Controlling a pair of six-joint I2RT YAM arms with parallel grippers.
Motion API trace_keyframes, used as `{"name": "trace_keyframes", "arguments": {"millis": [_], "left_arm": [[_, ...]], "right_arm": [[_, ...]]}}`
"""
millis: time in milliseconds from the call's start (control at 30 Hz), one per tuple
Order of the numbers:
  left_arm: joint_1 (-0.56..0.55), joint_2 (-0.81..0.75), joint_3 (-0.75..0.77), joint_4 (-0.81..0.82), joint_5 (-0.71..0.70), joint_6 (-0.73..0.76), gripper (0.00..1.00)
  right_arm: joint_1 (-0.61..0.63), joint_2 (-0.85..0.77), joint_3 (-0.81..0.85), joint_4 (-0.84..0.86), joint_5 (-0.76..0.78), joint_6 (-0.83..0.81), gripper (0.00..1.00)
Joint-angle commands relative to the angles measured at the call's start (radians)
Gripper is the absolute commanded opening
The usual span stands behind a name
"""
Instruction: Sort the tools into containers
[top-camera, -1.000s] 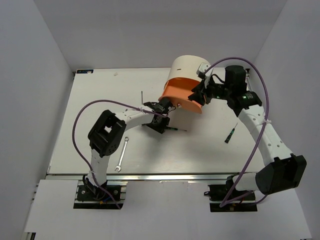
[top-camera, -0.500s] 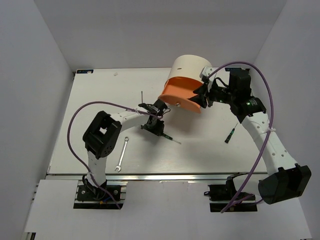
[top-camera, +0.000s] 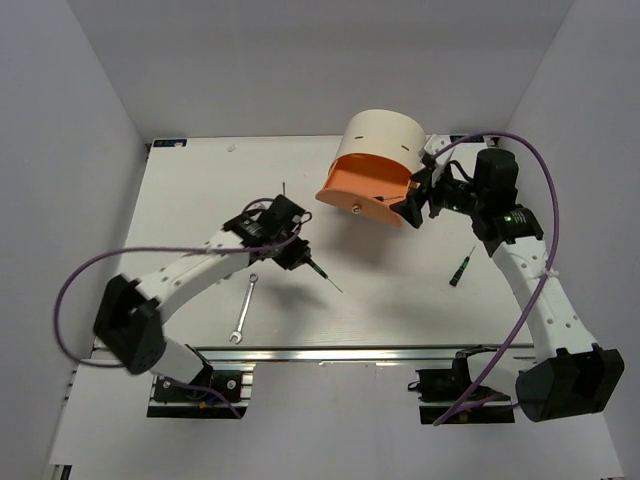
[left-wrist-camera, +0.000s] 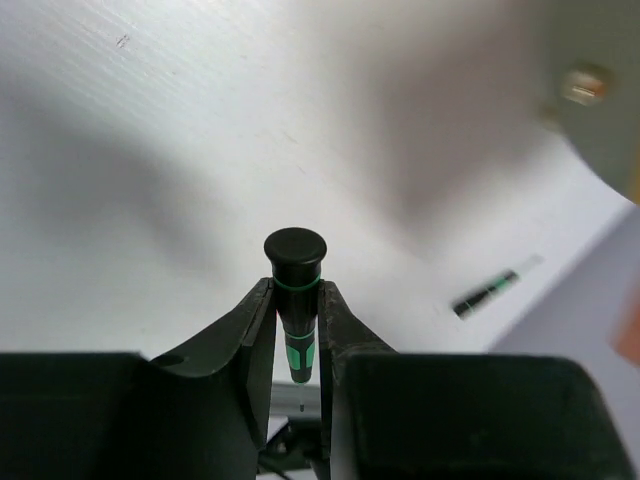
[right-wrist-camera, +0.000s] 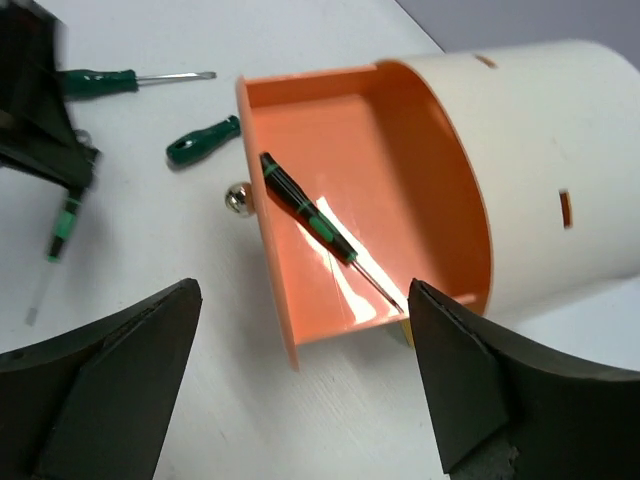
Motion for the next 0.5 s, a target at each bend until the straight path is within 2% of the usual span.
{"name": "trace_keyframes", "arguments": {"millis": [0,67,100,133,167,200,233,467], "left_arm": [[-0.001,-0.226,-0.05,0.013,-0.072,0.055,0.0],[-0.002,-0.35,-0.059,0.03,-0.1,0.052,0.0],[-0.002,-0.379,-0.054,0.047,-0.132,0.054,0.0],[-0.002,-0.404,-0.047,0.077,-0.142,0.055,0.0],[-0.002,-0.418,-0.024,0.093,-0.148,0.054,0.0],[-0.002,-0.421,-0.008,0.111,-0.157,0.057,0.0],[-0.002,-0.409,0.013,0.151,-0.163,0.058,0.0],[-0.002,-0.121,0.287,0.331,-0.126,0.1,0.0]], "right_arm": [[-0.029,-0.043,-0.038,0.061,0.055,0.02,0.89],[-0.038,-0.053,-0.062,0.055,0.083,0.017,0.85],[-0.045,-0.057,-0.071,0.053,0.083,0.013,0.76],[-0.056,-0.069,-0.082,0.053,0.08,0.013,0.45],[-0.078,-0.077,-0.106,0.058,0.075,0.019,0.26],[-0.087,-0.088,-0.122,0.068,0.068,0.034,0.07],[-0.093,-0.106,-0.134,0.087,0.071,0.037,0.0],[-0.11,-0.183,-0.223,0.131,0.172,0.08,0.0]]}}
